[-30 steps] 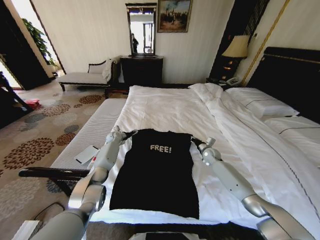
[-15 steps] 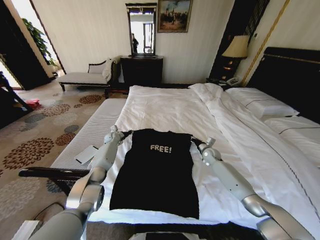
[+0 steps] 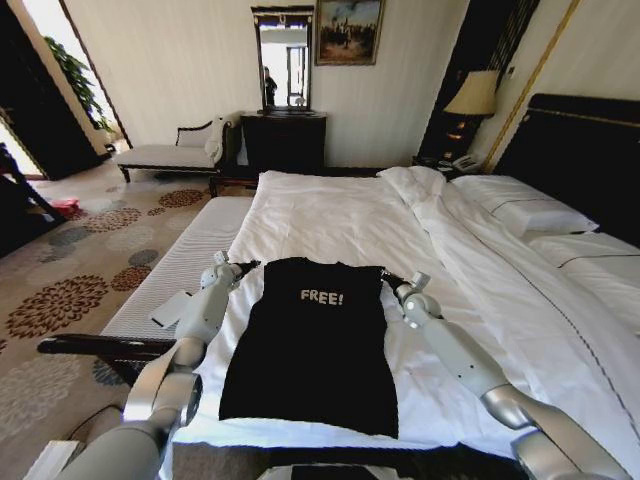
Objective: Fold the clothes on the bed.
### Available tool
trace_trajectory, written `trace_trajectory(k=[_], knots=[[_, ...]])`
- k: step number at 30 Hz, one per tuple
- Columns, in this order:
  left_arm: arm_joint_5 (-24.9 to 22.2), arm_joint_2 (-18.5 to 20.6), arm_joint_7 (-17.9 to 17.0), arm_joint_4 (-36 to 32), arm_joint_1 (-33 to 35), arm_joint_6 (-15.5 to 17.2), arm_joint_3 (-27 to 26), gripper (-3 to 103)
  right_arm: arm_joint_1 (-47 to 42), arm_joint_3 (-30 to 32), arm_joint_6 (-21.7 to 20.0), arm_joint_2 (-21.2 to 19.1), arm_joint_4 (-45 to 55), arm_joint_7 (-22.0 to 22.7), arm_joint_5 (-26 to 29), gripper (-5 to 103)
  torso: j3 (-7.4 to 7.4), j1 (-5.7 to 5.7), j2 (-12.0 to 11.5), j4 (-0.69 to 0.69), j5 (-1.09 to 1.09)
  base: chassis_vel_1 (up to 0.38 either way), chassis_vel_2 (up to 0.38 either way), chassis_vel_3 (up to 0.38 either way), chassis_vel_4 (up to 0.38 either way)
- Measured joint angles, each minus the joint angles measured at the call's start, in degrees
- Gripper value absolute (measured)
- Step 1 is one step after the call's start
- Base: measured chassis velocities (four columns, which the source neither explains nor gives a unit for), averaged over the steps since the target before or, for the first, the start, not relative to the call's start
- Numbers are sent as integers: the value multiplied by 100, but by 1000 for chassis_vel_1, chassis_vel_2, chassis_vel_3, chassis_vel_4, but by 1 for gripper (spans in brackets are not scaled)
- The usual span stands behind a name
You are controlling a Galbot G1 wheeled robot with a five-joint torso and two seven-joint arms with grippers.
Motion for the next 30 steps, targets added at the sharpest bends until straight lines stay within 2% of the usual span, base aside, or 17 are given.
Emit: trace_trajectory(k=[1, 4, 6, 10, 12, 13, 14, 16, 17, 18, 19, 20, 21, 23, 26, 28, 30], knots=[[0, 0, 0, 0, 0, 0, 0, 7, 0, 0, 0, 0, 0, 0, 0, 0, 0, 0, 0, 0, 0, 0, 0, 0, 0], [73, -59, 6, 18, 37, -14, -30, 25, -19, 5, 2, 5, -1, -4, -7, 0, 0, 0, 0, 0, 0, 0, 0, 0, 0], [86, -76, 6, 26, 39, -20, -37, 25, -23, 7, 2, 5, -1, -6, -9, 0, 0, 0, 0, 0, 0, 0, 0, 0, 0], [155, -116, 18, 75, 24, -55, -52, 46, -33, 10, 3, 6, -16, -16, -18, 0, 0, 0, 0, -1, 0, 0, 0, 0, 0], [164, -119, 22, 83, 21, -58, -52, 46, -33, 11, 3, 6, -18, -19, -18, 0, 0, 0, 0, 0, 0, 0, 0, 0, 0], [177, -121, 30, 92, 17, -64, -52, 52, -33, 12, 4, 6, -24, -22, -19, 0, 0, 0, 0, 0, 0, 0, 0, 0, 0], [200, -132, 49, 112, 14, -79, -49, 62, -31, 12, 5, 6, -40, -26, -21, 0, 0, 0, 0, 1, 0, 0, 0, 0, 0], [211, -138, 56, 118, 13, -85, -47, 62, -29, 12, 5, 7, -44, -28, -22, 0, 0, 0, 0, 1, 0, 0, 0, 0, 0], [224, -148, 69, 128, 11, -93, -46, 68, -27, 12, 5, 8, -46, -30, -23, 0, 0, 0, 0, 1, 0, 0, 0, 0, 0], [237, -160, 83, 139, 5, -103, -44, 68, -26, 12, 5, 9, -48, -31, -24, 0, 0, 0, 0, 0, 0, 0, 0, 0, 0], [263, -180, 108, 164, -6, -129, -44, 78, -25, 12, 6, 11, -48, -32, -24, 0, 0, 0, 0, 0, 0, 0, 0, 0, 0], [282, -195, 125, 183, -15, -150, -44, 78, -25, 12, 6, 12, -48, -32, -25, 0, 0, 0, 0, 0, 1, 0, 0, 0, 0], [308, -213, 145, 207, -28, -176, -44, 86, -25, 14, 6, 12, -48, -33, -26, 0, 0, 0, 0, 0, 1, 0, 0, 0, 0], [319, -221, 156, 216, -33, -188, -44, 82, -26, 17, 6, 12, -48, -33, -27, 0, 0, 0, 0, 1, 0, 0, 0, 0, 0], [363, -274, 204, 262, -61, -248, -44, 67, -43, 31, 8, 5, -48, -36, -35, 0, 0, 0, 0, 0, 0, 0, 0, 0, 0], [364, -282, 209, 268, -65, -255, -44, 67, -48, 34, 8, 4, -48, -36, -37, 0, 0, 0, 0, 0, 0, 0, 0, 0, 0], [370, -296, 223, 289, -75, -277, -42, 55, -61, 48, 8, -8, -35, -37, -37, 0, 0, 0, 0, 0, 1, 0, 0, 0, 0]])
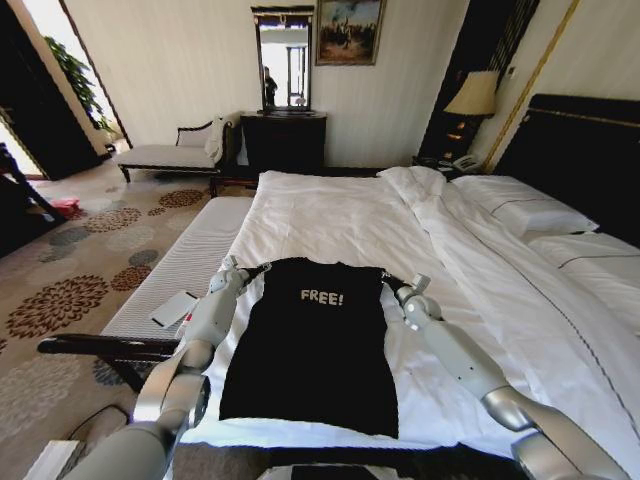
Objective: Fold the clothes on the bed.
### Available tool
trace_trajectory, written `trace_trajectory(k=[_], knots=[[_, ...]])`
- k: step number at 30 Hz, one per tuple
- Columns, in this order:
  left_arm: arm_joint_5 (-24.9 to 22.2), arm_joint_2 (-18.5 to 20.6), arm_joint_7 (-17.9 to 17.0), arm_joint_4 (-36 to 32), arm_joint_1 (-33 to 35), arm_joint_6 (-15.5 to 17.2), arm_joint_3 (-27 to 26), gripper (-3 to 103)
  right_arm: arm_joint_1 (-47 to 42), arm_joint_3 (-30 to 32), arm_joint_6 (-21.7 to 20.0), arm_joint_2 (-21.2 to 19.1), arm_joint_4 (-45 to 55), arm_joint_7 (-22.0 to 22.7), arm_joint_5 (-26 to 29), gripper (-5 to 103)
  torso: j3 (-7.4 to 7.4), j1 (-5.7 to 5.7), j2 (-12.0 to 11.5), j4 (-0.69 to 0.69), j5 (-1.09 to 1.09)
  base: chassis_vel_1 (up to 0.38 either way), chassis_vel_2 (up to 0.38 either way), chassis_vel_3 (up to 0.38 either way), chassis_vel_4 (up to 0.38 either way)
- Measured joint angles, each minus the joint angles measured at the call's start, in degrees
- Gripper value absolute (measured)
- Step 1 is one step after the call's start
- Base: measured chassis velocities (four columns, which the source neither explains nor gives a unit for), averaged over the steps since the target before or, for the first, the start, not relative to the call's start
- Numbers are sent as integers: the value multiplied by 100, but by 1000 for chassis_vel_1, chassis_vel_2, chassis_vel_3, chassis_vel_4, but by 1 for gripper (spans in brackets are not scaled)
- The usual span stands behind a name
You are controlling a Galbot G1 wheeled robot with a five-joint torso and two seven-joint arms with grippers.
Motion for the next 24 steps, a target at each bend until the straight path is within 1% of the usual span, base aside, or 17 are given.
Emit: trace_trajectory(k=[1, 2, 4, 6, 10, 12, 13, 14, 22, 24], knots=[[4, -3, 4, 3, -1, -4, 1, 50, -2, 2, 0, -3, 5, 0, 0, 0, 0, 0, 0, 0, 0, 0, 0, 0, 0], [4, -3, 4, 3, -1, -4, 1, 50, -2, 2, 0, -3, 5, 0, 0, 0, 0, 0, 0, 0, 0, 0, 0, 0, 0], [23, -13, 25, 20, -2, -37, 3, 39, -11, 11, 0, -21, 23, 0, 0, 0, 0, 0, 0, 1, 0, 0, 0, 0, 0], [29, -17, 33, 22, -2, -49, 4, 39, -14, 15, 0, -27, 28, 0, 0, 0, 0, 0, 0, 1, 0, 0, 0, 0, 0], [35, -16, 67, 25, -5, -101, 13, 18, -32, 27, 1, -51, 44, 0, -1, 0, 0, 0, 0, 0, 0, 0, 0, 0, 0], [35, -9, 76, 25, -11, -121, 14, 18, -34, 28, 1, -54, 47, 0, -2, 0, 0, 0, 0, 0, -1, 0, 0, 0, 0], [34, 5, 85, 24, -20, -138, 14, 7, -34, 28, 2, -55, 52, 0, -1, 0, 0, 0, 0, 0, 0, 0, 0, 0, 0], [31, 19, 90, 24, -29, -148, 14, 2, -34, 28, 3, -55, 57, 0, -1, 0, 0, 0, 0, 0, -1, 0, 0, 0, 0], [-11, 128, 153, 10, -63, -271, 15, 0, 21, -12, 65, -53, 94, 27, 12, 0, 0, 0, 0, -1, -1, 0, 0, 0, 0], [-82, 221, 165, -57, -82, -328, 31, 0, 74, -36, 104, -57, 163, 50, 62, 0, 0, 0, 0, -1, -1, 0, 0, 0, 0]])
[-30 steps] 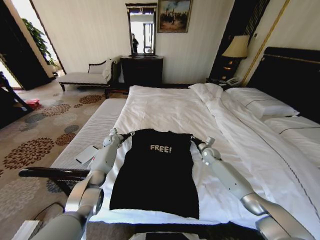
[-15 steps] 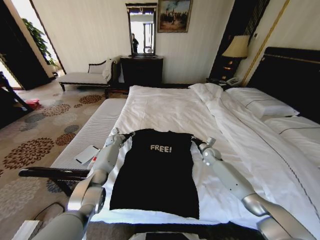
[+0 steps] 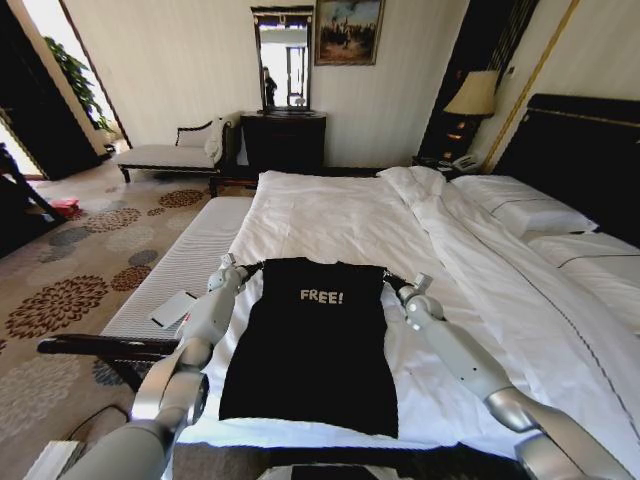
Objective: Fold the clothes on the bed.
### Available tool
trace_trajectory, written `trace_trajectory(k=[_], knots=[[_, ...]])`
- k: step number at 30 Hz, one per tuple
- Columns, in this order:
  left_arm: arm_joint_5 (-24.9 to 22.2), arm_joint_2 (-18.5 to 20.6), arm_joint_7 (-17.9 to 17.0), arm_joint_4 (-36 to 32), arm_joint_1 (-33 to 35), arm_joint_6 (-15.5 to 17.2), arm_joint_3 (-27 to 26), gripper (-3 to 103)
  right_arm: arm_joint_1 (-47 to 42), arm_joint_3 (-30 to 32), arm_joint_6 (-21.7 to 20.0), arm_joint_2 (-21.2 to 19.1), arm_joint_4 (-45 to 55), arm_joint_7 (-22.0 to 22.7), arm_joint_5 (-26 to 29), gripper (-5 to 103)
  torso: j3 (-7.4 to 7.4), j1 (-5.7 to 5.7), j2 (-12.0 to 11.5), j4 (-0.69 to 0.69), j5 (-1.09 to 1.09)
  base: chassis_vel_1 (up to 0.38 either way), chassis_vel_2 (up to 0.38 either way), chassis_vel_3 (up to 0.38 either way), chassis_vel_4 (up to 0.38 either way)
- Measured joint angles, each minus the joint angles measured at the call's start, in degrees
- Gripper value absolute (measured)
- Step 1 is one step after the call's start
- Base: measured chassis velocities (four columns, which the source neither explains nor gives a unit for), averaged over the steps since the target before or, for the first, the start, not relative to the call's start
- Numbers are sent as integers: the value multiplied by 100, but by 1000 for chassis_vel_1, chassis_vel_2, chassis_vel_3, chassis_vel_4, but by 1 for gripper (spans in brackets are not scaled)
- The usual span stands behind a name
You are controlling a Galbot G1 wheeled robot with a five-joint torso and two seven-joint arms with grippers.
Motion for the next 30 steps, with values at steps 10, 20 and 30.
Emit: trace_trajectory(k=[10, 20, 30], knots=[[-758, 627, -188, -591, -187, 54, 322, 0, 477, -294, 235, 24, -227, -38, 114, 0, 0, 0, 0, 3, 0, 0, 0, 0, 0], [-1171, 937, -418, -1294, -209, 91, 629, 0, 839, -368, 389, -31, -125, -35, 249, 0, 0, 0, 0, 2, 0, 0, 0, 0, 0], [-1375, 1128, -561, -1692, -214, 142, 751, 0, 1083, -411, 395, -134, 4, -38, 454, 0, -1, 0, 0, 0, 2, 0, 0, 0, 0]])
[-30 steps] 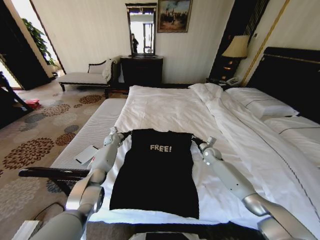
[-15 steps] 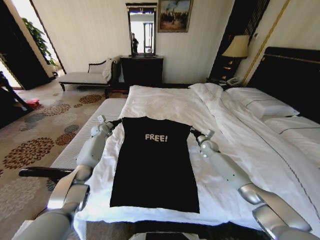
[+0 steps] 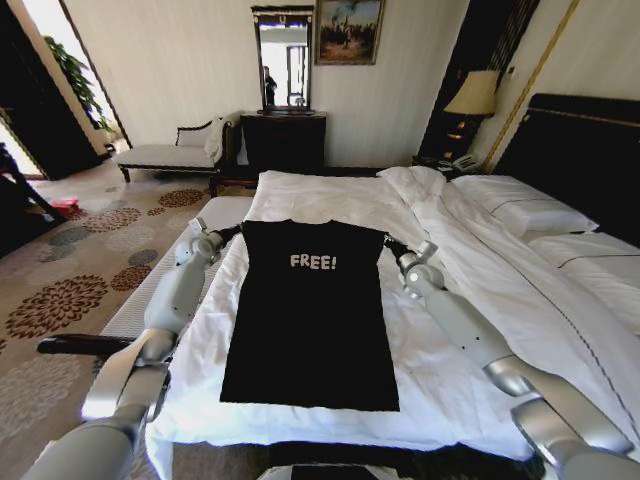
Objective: Fold the clothes on the bed.
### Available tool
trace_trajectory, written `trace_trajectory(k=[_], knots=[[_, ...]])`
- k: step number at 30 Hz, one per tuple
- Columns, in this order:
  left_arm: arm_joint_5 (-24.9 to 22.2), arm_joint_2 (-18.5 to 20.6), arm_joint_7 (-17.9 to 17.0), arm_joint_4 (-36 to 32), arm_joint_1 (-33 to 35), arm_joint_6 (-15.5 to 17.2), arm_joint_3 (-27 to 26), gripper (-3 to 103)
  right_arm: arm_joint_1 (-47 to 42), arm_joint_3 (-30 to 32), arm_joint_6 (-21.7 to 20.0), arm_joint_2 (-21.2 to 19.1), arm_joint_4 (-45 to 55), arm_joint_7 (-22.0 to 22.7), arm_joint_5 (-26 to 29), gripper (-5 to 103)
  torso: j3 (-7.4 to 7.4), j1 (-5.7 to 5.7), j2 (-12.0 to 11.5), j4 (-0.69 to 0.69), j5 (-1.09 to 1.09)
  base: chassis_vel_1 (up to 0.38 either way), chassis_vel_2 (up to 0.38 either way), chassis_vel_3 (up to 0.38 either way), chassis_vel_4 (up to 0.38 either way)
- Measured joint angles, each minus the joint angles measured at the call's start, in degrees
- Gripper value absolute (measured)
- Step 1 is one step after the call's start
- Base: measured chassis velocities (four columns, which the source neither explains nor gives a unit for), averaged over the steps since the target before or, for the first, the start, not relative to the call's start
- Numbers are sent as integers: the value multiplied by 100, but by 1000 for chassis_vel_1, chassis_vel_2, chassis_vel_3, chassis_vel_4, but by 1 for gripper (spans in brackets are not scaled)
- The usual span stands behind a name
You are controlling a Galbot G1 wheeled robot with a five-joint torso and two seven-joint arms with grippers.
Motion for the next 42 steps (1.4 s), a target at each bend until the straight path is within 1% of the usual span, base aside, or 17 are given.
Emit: trace_trajectory(k=[3, 4, 7, 8, 10, 12, 13, 18, 19, 23, 24, 28, 30, 33, 35, 39, 42], knots=[[-260, 227, -194, -499, 300, 126, 122, 0, -191, -19, -12, -105, 243, 75, 2, 0, 0, 1, -1, 1, -1, 0, 0, 0, 0], [-260, 227, -194, -499, 300, 126, 122, 0, -191, -19, -12, -105, 243, 75, 2, 0, 0, 1, -1, 1, -1, 0, 0, 0, 0], [-715, 644, -509, -1577, 953, 289, 226, 0, -611, -76, -67, -475, 941, 142, 36, 0, 1, 1, -1, 0, -2, 0, 0, 0, 0], [-715, 644, -509, -1577, 953, 289, 226, 0, -611, -76, -67, -475, 941, 142, 36, 0, 1, 1, -1, 0, -2, 0, 0, 0, 0], [-985, 1026, -623, -2509, 1584, 363, 186, 0, -981, 19, -117, -775, 1506, 167, 175, 0, -1, -1, 0, 2, 1, 0, 0, 0, 0], [-1140, 1367, -711, -3068, 2082, 413, 33, 0, -1352, 205, -145, -1020, 1944, 214, 233, 0, -2, -3, 1, 0, -3, 0, 0, 0, 0], [-1140, 1367, -711, -3068, 2082, 413, 33, 0, -1352, 205, -145, -1020, 1944, 214, 233, 0, -2, -3, 1, 0, -3, 0, 0, 0, 0], [-1256, 1985, -748, -4149, 3477, 438, -634, 0, -2413, 730, -160, -1322, 2695, 358, 250, 0, -2, -2, 0, 2, 0, 0, 0, 0, 0], [-1256, 1985, -748, -4149, 3477, 438, -634, 0, -2413, 730, -160, -1322, 2695, 358, 250, 0, -2, -2, 0, 2, 0, 0, 0, 0, 0], [-1247, 2179, -742, -5062, 4600, 438, -1254, 0, -3048, 1041, -181, -1414, 3118, 531, 220, 0, -2, -3, 1, 0, 0, 0, 0, 0, 0], [-1247, 2179, -742, -5062, 4600, 438, -1254, 0, -3048, 1041, -181, -1414, 3118, 531, 220, 0, -2, -3, 1, 0, 0, 0, 0, 0, 0], [-1164, 2251, -752, -5688, 5567, 424, -1710, 0, -3511, 1266, -201, -1500, 3483, 750, 226, 0, -1, -1, 1, 2, -1, 0, 0, 0, 0], [-1126, 2257, -752, -5734, 5692, 417, -1741, 0, -3599, 1301, -205, -1510, 3547, 771, 219, 0, -1, -1, 1, 2, -1, 0, 0, 0, 0], [-765, 2262, -754, -5852, 6278, 371, -1819, 0, -4187, 1462, -207, -1530, 3839, 880, 59, 0, -1, -1, 1, 3, -1, 0, 0, 0, 0], [-683, 2262, -757, -5879, 6396, 370, -1826, 0, -4417, 1516, -197, -1538, 3921, 910, -13, 0, -1, -1, 1, 2, -1, 0, 0, 0, 0], [-499, 2314, -797, -6088, 6770, 376, -1899, 0, -5310, 1819, -87, -1565, 4247, 1006, -318, 0, -1, -1, 0, -1, -1, 0, 0, 0, 0], [-469, 2391, -839, -6191, 6912, 415, -1987, 0, -5562, 1992, -69, -1548, 4395, 1046, -351, 0, -1, -1, 1, -1, 0, 0, 0, 0, 0]])
